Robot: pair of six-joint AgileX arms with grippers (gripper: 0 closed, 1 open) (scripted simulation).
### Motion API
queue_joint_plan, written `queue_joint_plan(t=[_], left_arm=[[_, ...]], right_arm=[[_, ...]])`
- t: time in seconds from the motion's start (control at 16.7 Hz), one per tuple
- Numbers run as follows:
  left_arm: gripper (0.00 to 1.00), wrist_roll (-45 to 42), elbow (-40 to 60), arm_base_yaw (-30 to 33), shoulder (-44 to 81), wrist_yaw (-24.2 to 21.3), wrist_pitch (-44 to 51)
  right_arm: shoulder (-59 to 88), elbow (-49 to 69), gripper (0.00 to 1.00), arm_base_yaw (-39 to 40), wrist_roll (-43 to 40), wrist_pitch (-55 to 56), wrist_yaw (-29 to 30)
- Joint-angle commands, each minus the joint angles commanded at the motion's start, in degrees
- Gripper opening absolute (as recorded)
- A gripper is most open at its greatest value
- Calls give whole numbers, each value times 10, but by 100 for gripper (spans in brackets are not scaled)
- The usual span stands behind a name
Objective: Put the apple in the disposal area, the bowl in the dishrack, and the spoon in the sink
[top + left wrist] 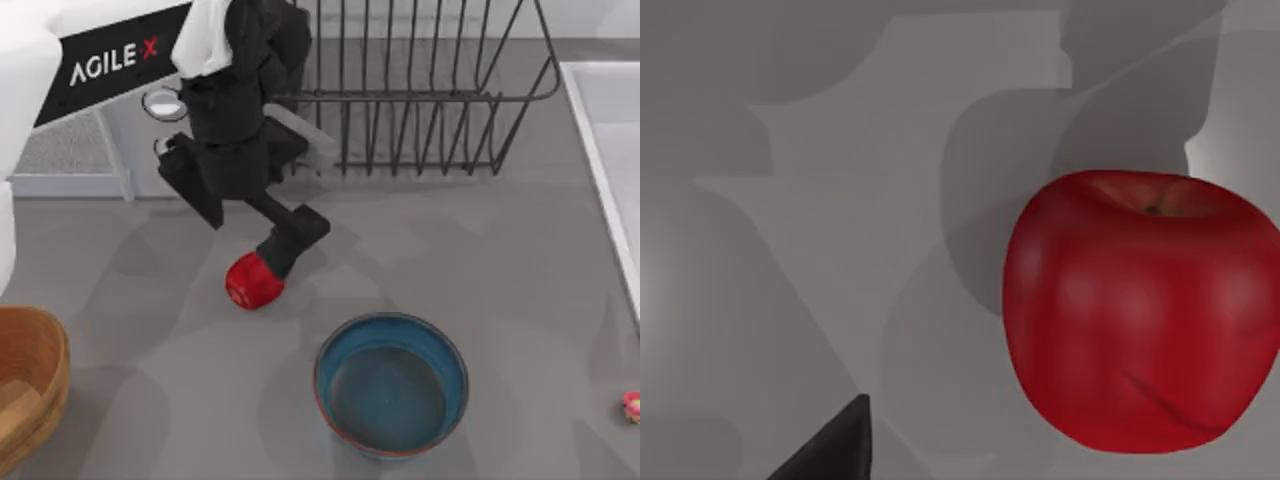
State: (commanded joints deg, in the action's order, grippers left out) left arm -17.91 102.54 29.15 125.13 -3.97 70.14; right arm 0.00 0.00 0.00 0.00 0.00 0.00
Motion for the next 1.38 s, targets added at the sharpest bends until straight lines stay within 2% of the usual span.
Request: queue_joint_plan(t=[0.24,0.6,0.9,1.38], left_arm=[[100,0,-11,-1,2,0,-11],[100,4,-93,5,32,-1,-128],[100,5,-103,6,37,-1,-141],[40,5,-103,6,37,-1,-141]], right_arm=[[0,0,100,0,0,0,0],[0,0,100,0,0,0,0],[0,0,100,0,0,0,0],[0,0,100,0,0,0,0]])
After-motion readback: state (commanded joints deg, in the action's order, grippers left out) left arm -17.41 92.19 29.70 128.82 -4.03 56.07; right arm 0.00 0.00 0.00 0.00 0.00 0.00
